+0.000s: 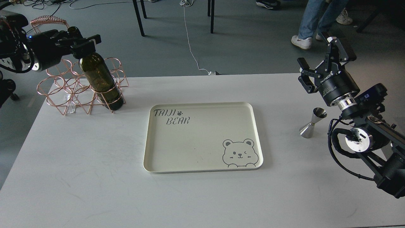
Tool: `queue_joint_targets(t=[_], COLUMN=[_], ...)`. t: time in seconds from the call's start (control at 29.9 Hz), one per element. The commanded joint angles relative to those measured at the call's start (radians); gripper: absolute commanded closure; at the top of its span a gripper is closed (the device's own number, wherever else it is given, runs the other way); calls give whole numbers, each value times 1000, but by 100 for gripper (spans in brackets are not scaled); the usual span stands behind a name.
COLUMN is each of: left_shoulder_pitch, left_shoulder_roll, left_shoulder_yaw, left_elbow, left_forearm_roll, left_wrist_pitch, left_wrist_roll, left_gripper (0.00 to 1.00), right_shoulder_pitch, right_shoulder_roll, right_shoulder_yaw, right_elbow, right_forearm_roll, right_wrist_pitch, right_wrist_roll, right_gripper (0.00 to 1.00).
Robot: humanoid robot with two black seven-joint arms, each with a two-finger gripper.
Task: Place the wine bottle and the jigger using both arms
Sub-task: 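Open the left gripper to release the bottle in the rack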
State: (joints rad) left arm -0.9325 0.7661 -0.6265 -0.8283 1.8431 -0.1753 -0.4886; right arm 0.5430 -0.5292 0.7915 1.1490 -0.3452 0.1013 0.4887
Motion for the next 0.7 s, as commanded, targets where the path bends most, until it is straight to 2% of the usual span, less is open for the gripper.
queue_joint_targets(t=[0.0, 0.07, 0.33, 0.6, 0.67], left_shoulder_pitch=[-2, -2, -20, -110, -149], left_shoulder_roll=[2, 4, 10, 53, 59], left_shoulder_yaw=[-1, -1, -1, -5, -4], left_elbow=[0, 0, -2, -17, -31], left_forearm_roll=[-2, -2, -2, -15, -60], left_wrist_pitch=[0, 2, 2, 0, 0], left_wrist_roll=[0, 0, 0, 0, 0], left_gripper=[35, 29, 28, 15, 8], right_shoulder_pitch=[0, 0, 0, 0, 2], right_shoulder_roll=[0, 0, 0, 0, 0], right_shoulder_yaw=[0, 0, 0, 0, 0], right_elbow=[0, 0, 0, 0, 0], right_forearm_roll=[0, 0, 0, 0, 0], right_wrist_pitch=[0, 0, 0, 0, 0], right_wrist_roll=[0, 0, 0, 0, 0], right_gripper=[1, 1, 1, 1, 1])
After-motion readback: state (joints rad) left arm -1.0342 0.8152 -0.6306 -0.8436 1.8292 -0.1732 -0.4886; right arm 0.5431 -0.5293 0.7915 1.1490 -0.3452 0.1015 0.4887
